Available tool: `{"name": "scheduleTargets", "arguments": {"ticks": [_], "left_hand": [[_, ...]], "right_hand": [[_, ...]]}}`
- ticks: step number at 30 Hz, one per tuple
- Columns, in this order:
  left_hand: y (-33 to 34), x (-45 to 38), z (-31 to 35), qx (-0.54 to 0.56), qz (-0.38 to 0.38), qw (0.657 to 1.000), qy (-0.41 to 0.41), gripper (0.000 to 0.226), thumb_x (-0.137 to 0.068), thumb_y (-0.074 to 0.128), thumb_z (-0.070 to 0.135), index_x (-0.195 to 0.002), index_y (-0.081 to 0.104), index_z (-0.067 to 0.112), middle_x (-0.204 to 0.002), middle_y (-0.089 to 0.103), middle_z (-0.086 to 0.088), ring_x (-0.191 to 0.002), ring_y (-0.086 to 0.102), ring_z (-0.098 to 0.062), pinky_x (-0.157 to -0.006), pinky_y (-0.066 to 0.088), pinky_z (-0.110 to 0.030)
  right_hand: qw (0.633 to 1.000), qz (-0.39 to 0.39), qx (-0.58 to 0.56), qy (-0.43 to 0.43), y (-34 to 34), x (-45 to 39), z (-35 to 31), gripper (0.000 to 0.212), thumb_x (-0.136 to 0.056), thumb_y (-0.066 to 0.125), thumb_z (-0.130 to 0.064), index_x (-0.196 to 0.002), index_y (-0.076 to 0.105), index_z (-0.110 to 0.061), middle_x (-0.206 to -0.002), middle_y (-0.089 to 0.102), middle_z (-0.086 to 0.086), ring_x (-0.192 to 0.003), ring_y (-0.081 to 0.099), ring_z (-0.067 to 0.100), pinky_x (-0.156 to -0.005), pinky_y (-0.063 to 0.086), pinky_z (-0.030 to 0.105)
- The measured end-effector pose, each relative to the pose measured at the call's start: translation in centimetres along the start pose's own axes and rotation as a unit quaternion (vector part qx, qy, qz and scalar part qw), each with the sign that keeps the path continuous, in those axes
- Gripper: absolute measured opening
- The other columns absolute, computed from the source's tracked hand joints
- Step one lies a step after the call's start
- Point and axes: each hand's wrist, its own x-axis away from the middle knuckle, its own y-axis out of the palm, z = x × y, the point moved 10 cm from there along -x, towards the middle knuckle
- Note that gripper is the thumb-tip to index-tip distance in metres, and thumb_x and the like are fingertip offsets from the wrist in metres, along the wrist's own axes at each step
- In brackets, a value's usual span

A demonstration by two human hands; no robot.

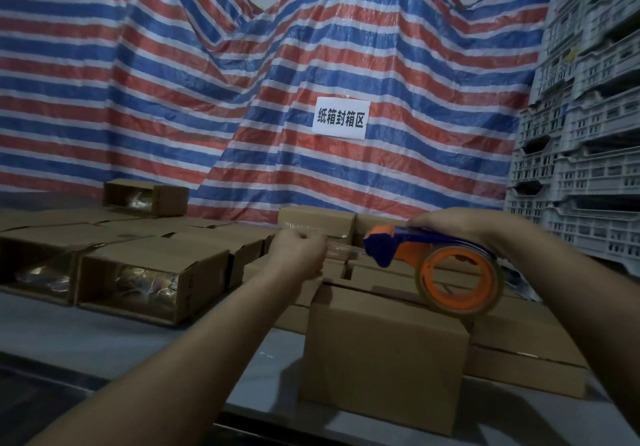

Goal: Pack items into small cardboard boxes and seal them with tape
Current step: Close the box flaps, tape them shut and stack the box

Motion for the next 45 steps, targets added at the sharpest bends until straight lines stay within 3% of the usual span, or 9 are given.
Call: {"name": "scheduleTargets", "arguments": {"ticks": [2, 5, 13, 20, 24, 33, 38, 42, 45], "left_hand": [[-1.3, -0.2, 0.4, -0.087, 0.001, 0.996, 0.027, 0.018, -0.098, 0.057, 0.027, -0.092, 0.064, 0.012, -0.085, 0.062, -0.005, -0.075, 0.060, -0.014, -0.058, 0.049, -0.023], [-2.5, -0.7, -1.3, -0.119, -0.018, 0.993, -0.005, 0.019, -0.097, 0.059, 0.027, -0.091, 0.066, 0.010, -0.080, 0.060, -0.004, -0.069, 0.058, -0.013, -0.051, 0.045, -0.019], [-3.4, -1.4, -3.9, -0.191, -0.014, 0.982, -0.002, 0.019, -0.092, 0.060, 0.027, -0.096, 0.066, 0.010, -0.078, 0.056, -0.004, -0.066, 0.051, -0.018, -0.061, 0.045, -0.029], [-2.5, -0.7, -7.3, -0.159, -0.053, 0.984, -0.069, 0.011, -0.093, 0.055, 0.024, -0.096, 0.059, 0.014, -0.084, 0.055, -0.004, -0.069, 0.047, -0.015, -0.058, 0.040, -0.025], [0.0, 0.8, -10.8, -0.019, -0.137, 0.975, -0.176, 0.010, -0.094, 0.053, 0.023, -0.090, 0.058, 0.015, -0.081, 0.049, -0.004, -0.065, 0.041, -0.014, -0.059, 0.034, -0.024], [-0.1, 1.7, -12.0, -0.055, -0.158, 0.966, -0.199, 0.031, -0.096, 0.051, 0.039, -0.071, 0.051, 0.020, -0.070, 0.043, -0.001, -0.065, 0.037, -0.015, -0.059, 0.032, -0.025], [-2.3, -0.3, -8.6, -0.092, -0.038, 0.990, -0.105, 0.037, -0.101, 0.041, 0.048, -0.103, 0.054, 0.013, -0.079, 0.046, -0.004, -0.065, 0.043, -0.016, -0.058, 0.034, -0.027], [0.1, -0.8, -5.9, -0.139, -0.106, 0.982, -0.075, 0.049, -0.090, 0.051, 0.065, -0.099, 0.058, 0.018, -0.087, 0.055, -0.001, -0.078, 0.051, -0.017, -0.066, 0.038, -0.026], [1.4, -0.3, -7.2, -0.126, -0.153, 0.974, -0.107, 0.039, -0.086, 0.062, 0.057, -0.094, 0.062, 0.018, -0.088, 0.060, -0.005, -0.083, 0.050, -0.020, -0.074, 0.039, -0.030]], "right_hand": [[0.998, -0.016, 0.061, 0.019, 0.5, 0.0, -0.6, 0.036, -0.102, 0.048, -0.047, -0.090, 0.063, -0.016, -0.060, 0.066, -0.002, -0.046, 0.059, 0.007, -0.048, 0.049, 0.020], [0.987, -0.008, 0.161, 0.019, 1.1, -1.0, -2.1, 0.038, -0.094, 0.052, -0.057, -0.094, 0.066, -0.021, -0.064, 0.068, -0.005, -0.051, 0.061, 0.006, -0.061, 0.049, 0.024], [0.969, -0.028, 0.237, 0.058, 3.0, -1.6, -3.5, 0.028, -0.101, 0.048, -0.046, -0.101, 0.060, -0.021, -0.053, 0.067, -0.008, -0.043, 0.062, 0.003, -0.044, 0.046, 0.017], [0.968, -0.059, 0.239, 0.044, 4.1, -1.8, -4.1, 0.019, -0.103, 0.049, -0.039, -0.102, 0.054, -0.022, -0.051, 0.067, -0.008, -0.043, 0.063, 0.002, -0.037, 0.043, 0.012], [0.965, -0.060, 0.251, 0.050, 4.0, -2.1, -3.9, 0.022, -0.101, 0.049, -0.042, -0.101, 0.058, -0.023, -0.053, 0.067, -0.008, -0.043, 0.062, 0.003, -0.047, 0.047, 0.019], [0.962, -0.060, 0.264, 0.043, 4.1, -2.2, -4.0, 0.024, -0.101, 0.050, -0.045, -0.101, 0.059, -0.023, -0.054, 0.067, -0.009, -0.044, 0.062, 0.002, -0.058, 0.045, 0.023], [0.959, -0.048, 0.279, 0.031, 3.9, -3.0, -3.9, 0.024, -0.101, 0.049, -0.045, -0.101, 0.060, -0.024, -0.051, 0.066, -0.011, -0.045, 0.062, 0.001, -0.058, 0.045, 0.022], [0.961, -0.059, 0.267, 0.042, 4.0, -3.3, -3.6, 0.023, -0.100, 0.049, -0.044, -0.104, 0.058, -0.023, -0.054, 0.068, -0.010, -0.047, 0.063, 0.002, -0.049, 0.047, 0.019], [0.959, -0.063, 0.272, 0.048, 4.2, -3.4, -3.6, 0.025, -0.100, 0.050, -0.045, -0.104, 0.059, -0.023, -0.055, 0.069, -0.009, -0.046, 0.064, 0.002, -0.053, 0.046, 0.021]]}}
